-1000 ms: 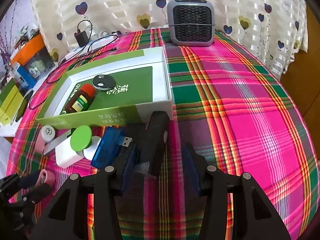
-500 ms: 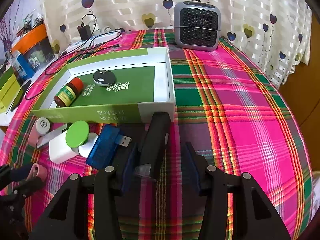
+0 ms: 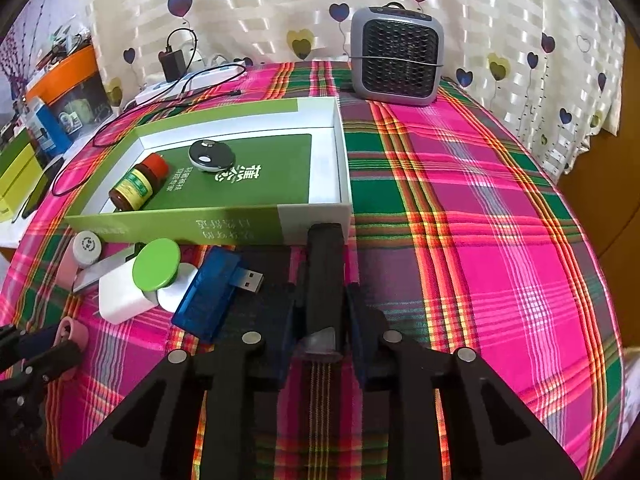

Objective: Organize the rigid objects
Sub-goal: 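Grasp the pink clip with the left gripper while the right gripper grasps the black rectangular device, then carry the pink clip and black device into the green box and release both, then withdraw both tools and move the right gripper toward the blue USB stick, then grasp the pink hook-shaped item with the left gripper while the right gripper grasps the blue USB stick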

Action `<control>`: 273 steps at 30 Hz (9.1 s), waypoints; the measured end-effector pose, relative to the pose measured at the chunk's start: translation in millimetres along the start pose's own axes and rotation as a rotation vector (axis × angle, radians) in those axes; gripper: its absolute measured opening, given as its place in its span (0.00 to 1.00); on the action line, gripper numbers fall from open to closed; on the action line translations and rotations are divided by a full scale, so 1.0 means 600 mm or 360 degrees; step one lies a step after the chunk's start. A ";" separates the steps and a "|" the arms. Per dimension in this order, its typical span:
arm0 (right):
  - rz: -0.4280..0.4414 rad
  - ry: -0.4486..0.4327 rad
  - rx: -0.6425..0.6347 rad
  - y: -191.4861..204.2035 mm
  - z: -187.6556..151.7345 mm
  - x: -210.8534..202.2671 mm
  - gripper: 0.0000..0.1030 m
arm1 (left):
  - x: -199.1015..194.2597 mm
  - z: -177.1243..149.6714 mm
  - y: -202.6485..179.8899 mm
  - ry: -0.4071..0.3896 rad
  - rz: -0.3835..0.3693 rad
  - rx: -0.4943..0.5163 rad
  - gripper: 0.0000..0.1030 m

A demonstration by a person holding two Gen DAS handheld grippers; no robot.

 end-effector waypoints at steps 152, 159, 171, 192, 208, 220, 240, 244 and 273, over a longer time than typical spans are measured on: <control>0.0283 -0.0016 0.0043 0.063 0.157 0.070 0.42 | 0.089 0.223 0.065 -0.0116 0.0135 -0.0010 0.29; 0.0259 -0.0053 0.0057 0.062 0.137 0.033 0.42 | 0.045 0.200 0.056 -0.0162 0.0151 -0.0002 0.29; 0.0239 -0.0108 0.0097 0.058 0.093 -0.022 0.42 | -0.017 0.144 0.057 -0.0218 0.0173 -0.0035 0.29; 0.0226 -0.0059 0.0149 0.053 -0.001 -0.046 0.43 | -0.063 0.044 0.095 -0.0216 0.0136 -0.0172 0.29; 0.0111 0.0019 0.0040 0.083 -0.012 -0.005 0.43 | -0.040 0.032 0.104 -0.0144 0.0085 -0.0234 0.29; -0.0027 0.0005 0.0011 0.058 -0.010 -0.002 0.43 | -0.011 0.053 0.078 -0.0106 0.0078 -0.0183 0.33; -0.0061 0.0012 -0.0006 0.037 -0.002 0.004 0.43 | 0.026 0.058 0.102 0.0006 0.0224 -0.0206 0.34; -0.0056 0.0013 -0.0006 0.036 -0.001 0.006 0.43 | 0.031 0.062 0.101 0.0006 0.0241 -0.0183 0.34; 0.0017 0.0001 -0.0020 0.042 0.000 0.005 0.22 | 0.033 0.064 0.110 -0.0013 0.0250 -0.0203 0.22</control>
Point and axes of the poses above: each gripper's, at about its wrist camera, not at the fingertips, and x roughly the way its jaws point, y to its left, z to its top, the point moved 4 cm from there along x, roughly the way its jaws point, and after that the axes turned 4 degrees about -y, right-handed, at the moved point
